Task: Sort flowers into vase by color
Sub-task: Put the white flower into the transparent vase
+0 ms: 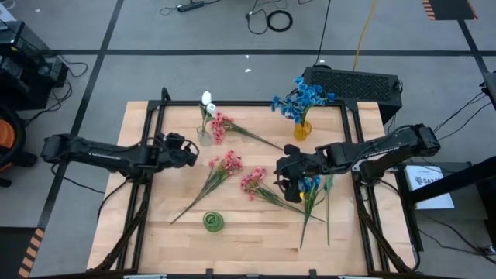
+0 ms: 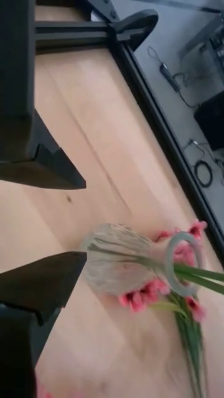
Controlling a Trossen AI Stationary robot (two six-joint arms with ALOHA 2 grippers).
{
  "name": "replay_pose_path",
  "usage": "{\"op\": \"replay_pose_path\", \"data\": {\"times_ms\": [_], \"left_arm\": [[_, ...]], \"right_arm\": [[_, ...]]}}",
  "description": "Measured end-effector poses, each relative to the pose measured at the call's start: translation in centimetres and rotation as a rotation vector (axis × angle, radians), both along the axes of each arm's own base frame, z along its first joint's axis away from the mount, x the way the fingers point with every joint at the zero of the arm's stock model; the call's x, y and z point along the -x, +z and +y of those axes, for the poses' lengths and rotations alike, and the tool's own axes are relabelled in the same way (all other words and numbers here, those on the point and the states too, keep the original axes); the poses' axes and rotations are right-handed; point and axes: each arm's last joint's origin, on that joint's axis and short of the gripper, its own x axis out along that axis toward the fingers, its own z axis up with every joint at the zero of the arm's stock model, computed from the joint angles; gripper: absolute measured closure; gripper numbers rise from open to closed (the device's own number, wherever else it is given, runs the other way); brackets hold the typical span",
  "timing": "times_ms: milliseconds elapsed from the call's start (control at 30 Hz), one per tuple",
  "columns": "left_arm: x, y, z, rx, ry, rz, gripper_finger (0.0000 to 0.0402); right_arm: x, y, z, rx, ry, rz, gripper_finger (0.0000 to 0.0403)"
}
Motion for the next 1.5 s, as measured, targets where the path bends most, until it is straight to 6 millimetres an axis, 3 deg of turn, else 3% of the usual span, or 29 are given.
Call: {"op": "replay_pose_path", "data": {"times_ms": [400, 900, 1500], "left_arm": [[-1.6, -1.5, 0.8, -0.014, 0.014, 0.072, 0.026], [-2.9, -2.8, 1.6, 0.028, -0.01, 0.094, 0.0261], [-4.0, -2.7, 1.7, 0.01, -0.068, 0.056, 0.0261]], "right_arm": [[-0.1, 0.1, 0.0, 0.002, 0.006, -0.017, 0.0243], [-0.2, 0.2, 0.0, 0.011, 0.018, -0.032, 0.0243], [-0.4, 0.4, 0.1, 0.013, 0.024, -0.054, 0.0243]]}}
